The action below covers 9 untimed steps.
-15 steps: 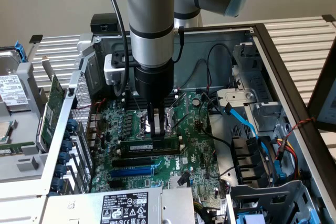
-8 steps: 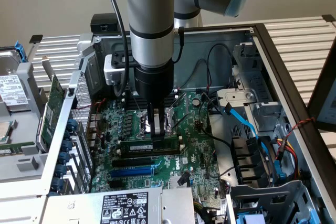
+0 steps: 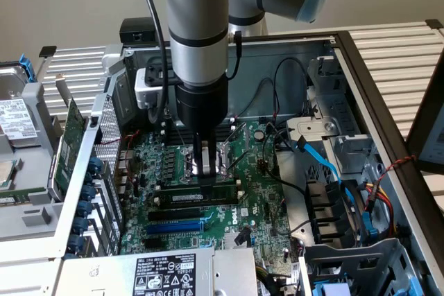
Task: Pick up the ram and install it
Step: 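Insert the ram into the slot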
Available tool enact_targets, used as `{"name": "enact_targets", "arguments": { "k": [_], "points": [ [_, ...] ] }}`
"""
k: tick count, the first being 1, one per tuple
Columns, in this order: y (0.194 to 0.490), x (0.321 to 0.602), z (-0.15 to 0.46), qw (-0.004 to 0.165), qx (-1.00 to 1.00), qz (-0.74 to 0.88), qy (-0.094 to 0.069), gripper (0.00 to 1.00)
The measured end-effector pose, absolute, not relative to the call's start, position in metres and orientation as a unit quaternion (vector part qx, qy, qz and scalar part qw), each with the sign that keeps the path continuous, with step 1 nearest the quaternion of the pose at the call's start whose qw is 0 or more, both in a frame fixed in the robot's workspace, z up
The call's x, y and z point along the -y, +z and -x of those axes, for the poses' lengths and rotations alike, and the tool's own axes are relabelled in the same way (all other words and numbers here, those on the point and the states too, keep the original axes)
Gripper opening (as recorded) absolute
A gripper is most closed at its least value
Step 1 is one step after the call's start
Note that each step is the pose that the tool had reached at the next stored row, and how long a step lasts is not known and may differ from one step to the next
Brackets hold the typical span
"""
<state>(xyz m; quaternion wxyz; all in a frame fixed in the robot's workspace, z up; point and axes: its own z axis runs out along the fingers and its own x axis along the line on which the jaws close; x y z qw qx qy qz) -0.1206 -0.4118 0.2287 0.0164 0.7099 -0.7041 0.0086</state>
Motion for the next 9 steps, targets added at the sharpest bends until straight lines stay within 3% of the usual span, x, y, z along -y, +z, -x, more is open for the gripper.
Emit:
{"name": "enact_targets", "arguments": {
  "k": [9],
  "points": [
    [0.2363,0.4118,0.1234,0.017,0.704,-0.71,0.008,0.22]
  ]
}}
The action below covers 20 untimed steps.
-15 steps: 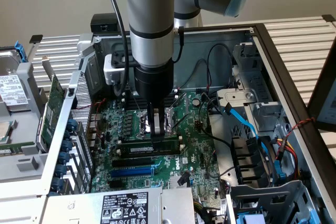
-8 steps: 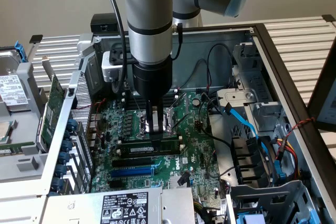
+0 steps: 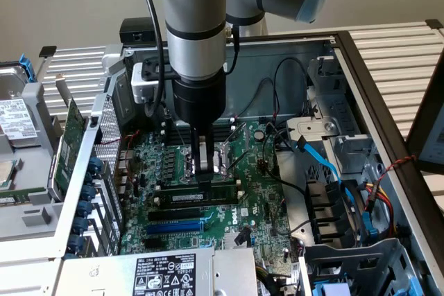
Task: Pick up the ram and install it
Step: 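Insert the ram into the slot, then press down the ram until it locks into place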
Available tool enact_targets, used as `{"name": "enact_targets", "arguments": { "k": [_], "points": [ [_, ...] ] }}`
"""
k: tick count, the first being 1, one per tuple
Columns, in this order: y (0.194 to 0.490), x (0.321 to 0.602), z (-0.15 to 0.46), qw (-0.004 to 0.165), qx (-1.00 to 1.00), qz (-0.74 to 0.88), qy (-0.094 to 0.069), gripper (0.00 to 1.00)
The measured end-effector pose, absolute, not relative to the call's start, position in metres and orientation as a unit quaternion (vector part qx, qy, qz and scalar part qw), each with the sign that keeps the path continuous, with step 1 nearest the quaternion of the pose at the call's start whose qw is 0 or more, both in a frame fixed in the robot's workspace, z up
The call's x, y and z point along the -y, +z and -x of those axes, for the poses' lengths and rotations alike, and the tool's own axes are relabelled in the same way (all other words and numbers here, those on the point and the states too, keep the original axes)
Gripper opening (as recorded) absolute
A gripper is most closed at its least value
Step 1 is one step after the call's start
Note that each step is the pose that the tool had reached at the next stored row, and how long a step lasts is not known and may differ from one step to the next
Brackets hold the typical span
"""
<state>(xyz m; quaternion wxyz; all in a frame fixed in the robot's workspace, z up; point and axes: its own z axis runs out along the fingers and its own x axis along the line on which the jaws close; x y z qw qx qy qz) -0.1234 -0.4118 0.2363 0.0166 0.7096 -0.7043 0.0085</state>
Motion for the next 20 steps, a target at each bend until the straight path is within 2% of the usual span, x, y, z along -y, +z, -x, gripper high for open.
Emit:
{"name": "enact_targets", "arguments": {
  "k": [20],
  "points": [
    [0.2405,0.4117,0.1294,0.017,0.704,-0.71,0.009,0.2]
  ]
}}
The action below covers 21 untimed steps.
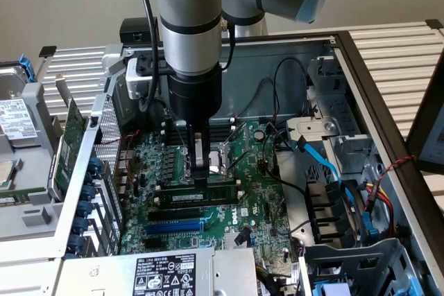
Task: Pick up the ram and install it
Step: 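Press down the ram until it locks into place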
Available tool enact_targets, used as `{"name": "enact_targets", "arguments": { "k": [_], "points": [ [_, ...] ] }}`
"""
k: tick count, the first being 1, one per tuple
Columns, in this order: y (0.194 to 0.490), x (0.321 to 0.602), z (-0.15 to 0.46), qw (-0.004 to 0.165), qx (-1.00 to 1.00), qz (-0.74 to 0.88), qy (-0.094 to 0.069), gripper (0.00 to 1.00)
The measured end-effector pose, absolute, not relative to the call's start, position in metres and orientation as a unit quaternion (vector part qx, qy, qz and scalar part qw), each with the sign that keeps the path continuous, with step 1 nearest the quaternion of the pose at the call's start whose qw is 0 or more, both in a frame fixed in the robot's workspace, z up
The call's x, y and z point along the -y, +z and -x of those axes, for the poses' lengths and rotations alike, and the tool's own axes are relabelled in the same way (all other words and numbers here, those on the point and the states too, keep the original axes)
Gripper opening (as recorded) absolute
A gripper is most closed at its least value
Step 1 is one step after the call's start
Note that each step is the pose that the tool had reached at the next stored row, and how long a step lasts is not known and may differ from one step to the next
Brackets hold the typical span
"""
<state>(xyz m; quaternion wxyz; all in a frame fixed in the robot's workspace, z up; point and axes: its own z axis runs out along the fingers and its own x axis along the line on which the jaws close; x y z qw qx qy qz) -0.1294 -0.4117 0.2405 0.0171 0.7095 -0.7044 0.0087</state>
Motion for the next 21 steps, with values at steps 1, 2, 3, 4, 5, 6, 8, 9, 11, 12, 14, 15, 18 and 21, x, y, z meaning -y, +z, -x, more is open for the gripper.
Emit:
{"name": "enact_targets", "arguments": {
  "k": [1,2,3,4,5,6,8,9,11,12,14,15,18,21],
  "points": [
    [0.2406,0.4117,0.1297,0.017,0.705,-0.709,0.009,0.2],
    [0.2406,0.4117,0.1298,0.017,0.704,-0.709,0.009,0.13],
    [0.2406,0.4118,0.1299,0.018,0.704,-0.709,0.009,0.11],
    [0.2406,0.4118,0.13,0.018,0.705,-0.709,0.009,0.11],
    [0.2405,0.4117,0.13,0.018,0.705,-0.709,0.009,0.11],
    [0.2404,0.4116,0.13,0.019,0.705,-0.709,0.01,0.11],
    [0.2398,0.4109,0.1301,0.02,0.705,-0.709,0.011,0.11],
    [0.2395,0.4106,0.1301,0.02,0.705,-0.709,0.011,0.11],
    [0.2391,0.4102,0.1301,0.02,0.705,-0.709,0.011,0.11],
    [0.2391,0.4102,0.1302,0.02,0.705,-0.708,0.011,0.11],
    [0.2386,0.4102,0.1303,0.02,0.706,-0.708,0.011,0.11],
    [0.2381,0.4101,0.1303,0.02,0.706,-0.708,0.011,0.11],
    [0.2364,0.4099,0.1304,0.02,0.706,-0.708,0.011,0.11],
    [0.2357,0.4095,0.1304,0.02,0.706,-0.708,0.011,0.11]
  ]
}}
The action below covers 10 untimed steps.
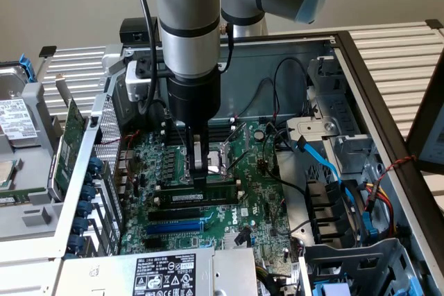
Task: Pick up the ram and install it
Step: 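Press down the ram until it locks into place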
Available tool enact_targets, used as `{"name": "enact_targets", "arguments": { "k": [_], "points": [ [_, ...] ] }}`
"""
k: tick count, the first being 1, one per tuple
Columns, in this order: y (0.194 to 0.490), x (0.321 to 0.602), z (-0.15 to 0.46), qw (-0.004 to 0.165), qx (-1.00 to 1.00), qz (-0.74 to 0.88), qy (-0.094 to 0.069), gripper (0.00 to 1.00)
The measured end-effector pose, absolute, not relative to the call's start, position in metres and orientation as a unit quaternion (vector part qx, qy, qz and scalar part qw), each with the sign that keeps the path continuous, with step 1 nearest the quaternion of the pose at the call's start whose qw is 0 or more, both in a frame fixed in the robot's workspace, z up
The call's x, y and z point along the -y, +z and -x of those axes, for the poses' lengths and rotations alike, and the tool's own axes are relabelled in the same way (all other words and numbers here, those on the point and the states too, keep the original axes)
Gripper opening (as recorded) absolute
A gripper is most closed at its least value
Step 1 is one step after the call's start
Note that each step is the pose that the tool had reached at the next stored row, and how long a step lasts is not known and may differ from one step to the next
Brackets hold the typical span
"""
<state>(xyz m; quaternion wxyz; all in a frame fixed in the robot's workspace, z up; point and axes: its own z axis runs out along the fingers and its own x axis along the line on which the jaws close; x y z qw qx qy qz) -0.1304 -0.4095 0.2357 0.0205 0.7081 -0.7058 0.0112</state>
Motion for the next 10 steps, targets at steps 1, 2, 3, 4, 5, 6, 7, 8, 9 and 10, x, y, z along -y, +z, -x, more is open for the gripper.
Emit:
{"name": "enact_targets", "arguments": {
  "k": [1,2,3,4,5,6,7,8,9,10],
  "points": [
    [0.2354,0.4093,0.1305,0.02,0.706,-0.708,0.011,0.11],
    [0.2352,0.4091,0.1305,0.02,0.706,-0.708,0.011,0.11],
    [0.2349,0.4089,0.1305,0.02,0.706,-0.708,0.011,0.11],
    [0.2349,0.4089,0.1305,0.02,0.706,-0.708,0.011,0.11],
    [0.2348,0.4089,0.1306,0.021,0.706,-0.708,0.011,0.11],
    [0.2344,0.4088,0.1307,0.02,0.706,-0.708,0.011,0.11],
    [0.2341,0.4088,0.1308,0.02,0.706,-0.708,0.011,0.11],
    [0.2336,0.4087,0.1309,0.02,0.706,-0.708,0.011,0.11],
    [0.2331,0.4086,0.1309,0.02,0.706,-0.708,0.011,0.11],
    [0.2325,0.4086,0.131,0.02,0.706,-0.708,0.011,0.11]
  ]
}}
